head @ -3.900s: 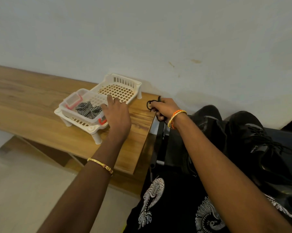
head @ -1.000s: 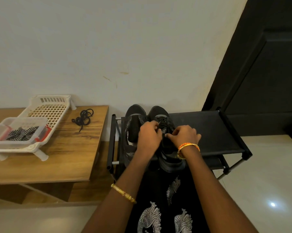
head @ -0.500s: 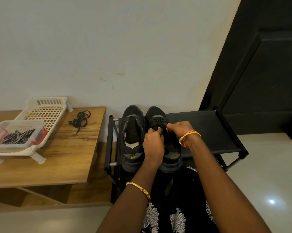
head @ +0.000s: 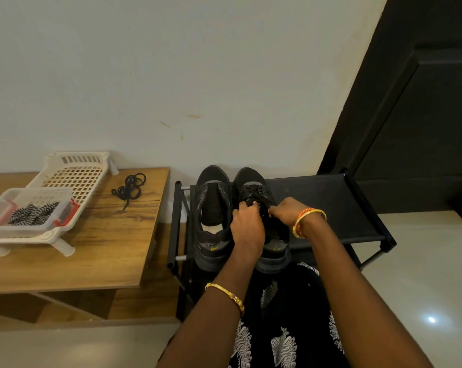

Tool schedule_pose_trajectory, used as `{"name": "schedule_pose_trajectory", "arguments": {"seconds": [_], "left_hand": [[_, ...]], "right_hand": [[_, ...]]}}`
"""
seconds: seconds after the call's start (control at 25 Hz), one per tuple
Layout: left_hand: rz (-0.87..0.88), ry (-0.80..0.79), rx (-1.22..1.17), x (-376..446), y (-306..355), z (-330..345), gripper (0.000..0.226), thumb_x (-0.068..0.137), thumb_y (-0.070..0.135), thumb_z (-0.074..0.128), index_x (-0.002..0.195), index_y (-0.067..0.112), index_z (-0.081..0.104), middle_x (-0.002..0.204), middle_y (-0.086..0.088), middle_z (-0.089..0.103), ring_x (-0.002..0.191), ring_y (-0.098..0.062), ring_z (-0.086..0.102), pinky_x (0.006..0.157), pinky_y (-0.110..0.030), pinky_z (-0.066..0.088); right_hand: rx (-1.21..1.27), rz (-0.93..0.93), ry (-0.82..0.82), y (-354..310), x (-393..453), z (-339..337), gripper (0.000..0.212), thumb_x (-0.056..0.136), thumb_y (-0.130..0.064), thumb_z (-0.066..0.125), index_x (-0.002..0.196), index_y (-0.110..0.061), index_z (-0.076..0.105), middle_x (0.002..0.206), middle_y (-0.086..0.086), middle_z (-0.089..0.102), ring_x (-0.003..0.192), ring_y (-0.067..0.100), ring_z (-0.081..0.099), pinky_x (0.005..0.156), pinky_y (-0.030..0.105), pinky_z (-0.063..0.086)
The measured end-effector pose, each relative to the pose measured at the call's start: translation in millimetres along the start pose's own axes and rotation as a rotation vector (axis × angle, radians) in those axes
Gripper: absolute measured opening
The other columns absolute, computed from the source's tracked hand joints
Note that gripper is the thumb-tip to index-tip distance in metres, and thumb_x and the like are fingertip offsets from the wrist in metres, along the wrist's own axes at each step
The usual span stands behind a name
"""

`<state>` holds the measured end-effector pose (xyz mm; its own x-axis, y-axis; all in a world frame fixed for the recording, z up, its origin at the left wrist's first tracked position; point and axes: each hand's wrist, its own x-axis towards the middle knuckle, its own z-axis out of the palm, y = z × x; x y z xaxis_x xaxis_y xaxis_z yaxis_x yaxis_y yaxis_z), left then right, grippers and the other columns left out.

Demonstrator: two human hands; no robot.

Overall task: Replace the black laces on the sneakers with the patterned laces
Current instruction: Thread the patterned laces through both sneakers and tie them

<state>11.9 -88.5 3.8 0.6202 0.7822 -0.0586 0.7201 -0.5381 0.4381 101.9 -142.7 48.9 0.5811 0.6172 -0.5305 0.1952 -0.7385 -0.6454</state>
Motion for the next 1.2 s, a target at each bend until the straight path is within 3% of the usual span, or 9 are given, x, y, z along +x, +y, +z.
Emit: {"name": "schedule_pose_trajectory", "arguments": {"seconds": [0.12,0.32,0.56,0.72,0.84,0.96,1.04,1.12,1.2], "left_hand": [[-0.015,0.015,-0.024,-1,-3,4,0.036,0.101,0.02,0.042,0.137,0.018,0.049,0.123,-0.012,0.049,0.111,-0.028,0.05,0.083,-0.035,0.048],[-0.018,0.045,-0.062,-1,-5,6,0.037,0.102,0.021,0.041,0.138,0.021,0.049,0.123,-0.011,0.05,0.112,-0.026,0.049,0.082,-0.035,0.047],[0.001,0.047,-0.052,-2,-6,6,0.038,0.101,0.022,0.043,0.139,0.021,0.047,0.123,-0.011,0.05,0.112,-0.026,0.05,0.082,-0.035,0.048],[-0.009,0.046,-0.05,-3,-5,6,0.038,0.101,0.022,0.042,0.139,0.021,0.046,0.123,-0.011,0.049,0.112,-0.025,0.049,0.08,-0.033,0.047],[-0.007,0.053,-0.056,-2,-5,6,0.037,0.101,0.021,0.043,0.138,0.02,0.048,0.122,-0.011,0.05,0.111,-0.025,0.05,0.08,-0.033,0.048],[-0.011,0.053,-0.048,-1,-6,8,0.037,0.101,0.022,0.043,0.137,0.021,0.049,0.121,-0.011,0.05,0.109,-0.025,0.051,0.079,-0.033,0.048],[-0.013,0.051,-0.04,0,-6,8,0.034,0.101,0.021,0.043,0.133,0.02,0.053,0.12,-0.01,0.05,0.109,-0.026,0.051,0.078,-0.034,0.048],[-0.013,0.042,-0.015,0,-5,8,0.035,0.101,0.021,0.042,0.136,0.021,0.05,0.122,-0.011,0.049,0.11,-0.026,0.051,0.079,-0.034,0.048],[-0.022,0.037,0.0,1,-5,8,0.038,0.102,0.02,0.041,0.139,0.022,0.047,0.125,-0.01,0.048,0.111,-0.026,0.05,0.081,-0.034,0.048]], "right_hand": [[-0.031,-0.067,-0.032,13,-2,7,0.031,0.098,-0.021,0.044,0.071,-0.012,0.055,0.069,0.005,0.053,0.062,0.015,0.049,0.06,0.027,0.04],[-0.034,-0.188,0.056,29,-6,17,0.023,0.09,-0.011,0.059,0.068,-0.015,0.051,0.075,0.002,0.058,0.082,0.02,0.06,0.077,0.034,0.05],[0.139,-0.191,0.459,11,1,2,0.018,0.09,-0.029,0.06,0.087,-0.013,0.068,0.087,0.006,0.066,0.088,0.021,0.063,0.076,0.027,0.046],[-0.144,-0.181,0.242,-17,29,-2,0.021,0.089,-0.022,0.063,0.098,-0.006,0.073,0.101,0.011,0.07,0.094,0.022,0.062,0.081,0.029,0.048],[-0.171,-0.156,0.261,-21,39,0,0.019,0.09,-0.013,0.058,0.09,0.0,0.072,0.096,0.017,0.069,0.094,0.029,0.063,0.08,0.032,0.05],[0.023,-0.105,0.351,-11,40,3,0.026,0.094,-0.01,0.048,0.079,0.004,0.064,0.088,0.023,0.063,0.084,0.033,0.06,0.075,0.036,0.048],[0.34,-0.129,0.315,-12,31,3,0.025,0.096,-0.007,0.04,0.077,-0.002,0.055,0.08,0.018,0.06,0.072,0.028,0.056,0.066,0.033,0.048],[0.687,-0.217,0.296,-28,13,-15,0.029,0.099,-0.004,0.034,0.073,-0.011,0.045,0.069,0.007,0.054,0.059,0.017,0.047,0.052,0.023,0.042],[0.875,-0.373,0.364,-54,-12,-49,0.029,0.1,-0.003,0.034,0.076,-0.013,0.045,0.067,0.004,0.053,0.057,0.013,0.047,0.053,0.021,0.043]]}}
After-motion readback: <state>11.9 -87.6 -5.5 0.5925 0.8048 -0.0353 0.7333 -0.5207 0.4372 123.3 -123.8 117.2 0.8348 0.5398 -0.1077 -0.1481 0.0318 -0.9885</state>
